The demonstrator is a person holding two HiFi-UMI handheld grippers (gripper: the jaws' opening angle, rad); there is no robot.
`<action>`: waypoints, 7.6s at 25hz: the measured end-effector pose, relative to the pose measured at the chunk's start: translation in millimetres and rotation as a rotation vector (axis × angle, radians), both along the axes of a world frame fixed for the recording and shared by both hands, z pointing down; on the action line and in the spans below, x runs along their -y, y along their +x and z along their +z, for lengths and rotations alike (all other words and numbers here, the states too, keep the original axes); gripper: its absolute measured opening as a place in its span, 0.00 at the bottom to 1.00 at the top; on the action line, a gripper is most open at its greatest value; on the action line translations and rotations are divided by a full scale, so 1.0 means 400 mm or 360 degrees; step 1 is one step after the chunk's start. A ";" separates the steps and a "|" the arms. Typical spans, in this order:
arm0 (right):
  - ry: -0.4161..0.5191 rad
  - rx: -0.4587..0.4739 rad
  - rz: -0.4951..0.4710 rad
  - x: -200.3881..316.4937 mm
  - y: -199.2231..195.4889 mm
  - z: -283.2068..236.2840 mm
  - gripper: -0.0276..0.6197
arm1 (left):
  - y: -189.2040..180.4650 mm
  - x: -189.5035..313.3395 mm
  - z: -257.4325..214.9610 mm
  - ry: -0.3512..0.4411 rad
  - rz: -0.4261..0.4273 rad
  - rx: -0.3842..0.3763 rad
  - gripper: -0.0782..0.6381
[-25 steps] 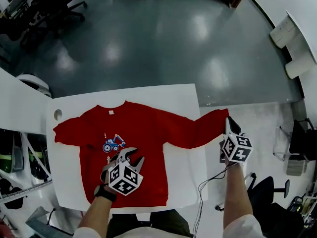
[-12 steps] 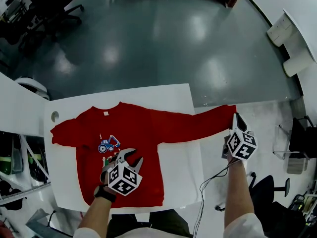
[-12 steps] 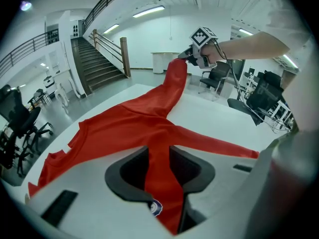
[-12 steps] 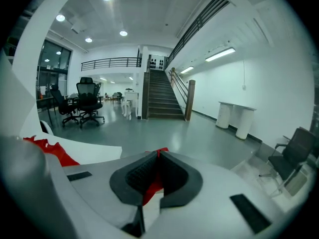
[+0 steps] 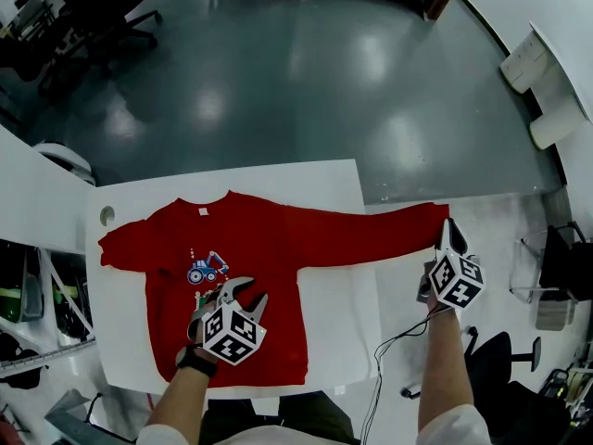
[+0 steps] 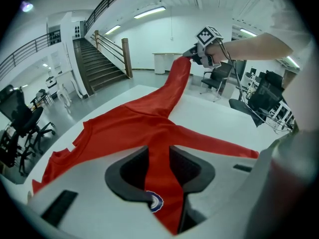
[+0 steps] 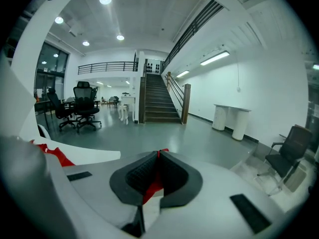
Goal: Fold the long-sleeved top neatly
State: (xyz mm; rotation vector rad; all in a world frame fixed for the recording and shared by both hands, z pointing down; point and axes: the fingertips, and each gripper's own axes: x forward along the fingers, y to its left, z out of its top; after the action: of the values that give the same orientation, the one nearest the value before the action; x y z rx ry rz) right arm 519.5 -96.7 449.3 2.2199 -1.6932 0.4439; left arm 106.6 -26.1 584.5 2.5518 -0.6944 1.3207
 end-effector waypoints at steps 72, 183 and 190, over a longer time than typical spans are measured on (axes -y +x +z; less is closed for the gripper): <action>-0.0231 -0.0289 -0.1735 0.133 -1.773 0.252 0.08 | -0.868 -0.006 0.034 -0.0062 -0.0704 -0.0065 0.30; -0.0118 -0.0252 -0.1598 0.042 -1.694 0.096 0.20 | -1.334 0.178 -0.372 0.0680 -0.1434 -0.0068 0.14; -0.0104 -0.0249 -0.1461 0.039 -1.502 0.079 0.20 | -1.131 0.239 -0.401 0.0701 -0.1278 -0.0107 0.14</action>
State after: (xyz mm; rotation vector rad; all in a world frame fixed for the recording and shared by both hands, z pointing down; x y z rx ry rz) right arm -81.2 -112.2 481.1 1.1750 -2.2946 0.0788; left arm -345.6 -121.8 424.1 2.1351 -1.8970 0.8532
